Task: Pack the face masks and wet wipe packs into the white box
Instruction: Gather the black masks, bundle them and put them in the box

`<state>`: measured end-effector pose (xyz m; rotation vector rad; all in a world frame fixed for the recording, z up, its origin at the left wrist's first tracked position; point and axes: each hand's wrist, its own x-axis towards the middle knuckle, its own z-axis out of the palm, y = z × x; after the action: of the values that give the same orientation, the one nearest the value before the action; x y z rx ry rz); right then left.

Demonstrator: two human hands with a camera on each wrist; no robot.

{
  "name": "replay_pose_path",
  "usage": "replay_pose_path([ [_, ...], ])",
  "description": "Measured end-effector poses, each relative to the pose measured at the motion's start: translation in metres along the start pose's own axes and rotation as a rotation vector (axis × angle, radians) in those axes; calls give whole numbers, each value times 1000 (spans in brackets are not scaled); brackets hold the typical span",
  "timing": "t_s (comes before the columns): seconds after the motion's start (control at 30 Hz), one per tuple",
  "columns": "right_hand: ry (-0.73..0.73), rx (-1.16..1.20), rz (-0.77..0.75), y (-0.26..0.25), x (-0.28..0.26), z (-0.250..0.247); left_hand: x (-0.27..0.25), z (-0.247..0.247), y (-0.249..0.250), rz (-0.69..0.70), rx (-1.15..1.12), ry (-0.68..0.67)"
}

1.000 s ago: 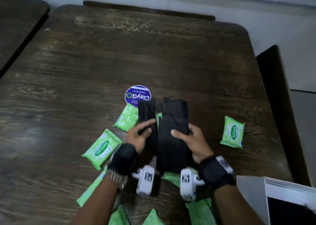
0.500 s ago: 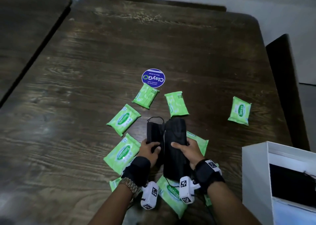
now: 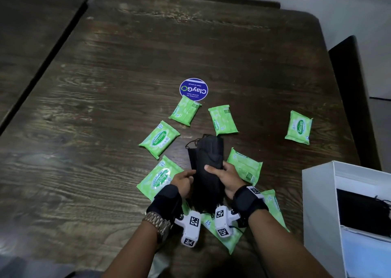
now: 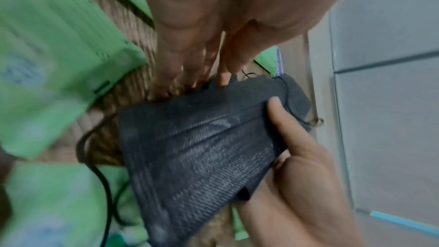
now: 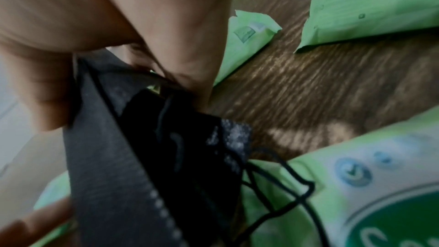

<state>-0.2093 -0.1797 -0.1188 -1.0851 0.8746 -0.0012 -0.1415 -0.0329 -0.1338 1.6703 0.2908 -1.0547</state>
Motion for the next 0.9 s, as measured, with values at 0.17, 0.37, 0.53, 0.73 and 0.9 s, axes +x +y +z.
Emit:
replay_pose_path([
  [0.17, -18, -2, 6, 6, -1, 4, -8, -6, 4, 160, 126, 3],
  [0.37, -16, -30, -81, -2, -6, 5, -3, -12, 7, 185, -151, -71],
  [0.53, 47, -8, -77, 8, -3, -3, -1, -15, 3, 259, -89, -11],
  [0.73, 32, 13, -64, 16, -4, -3, 4, -10, -2, 98, -384, -44],
  [0.9, 90, -273, -122, 24, 3, -10, 9, 0, 4, 199, -138, 100],
])
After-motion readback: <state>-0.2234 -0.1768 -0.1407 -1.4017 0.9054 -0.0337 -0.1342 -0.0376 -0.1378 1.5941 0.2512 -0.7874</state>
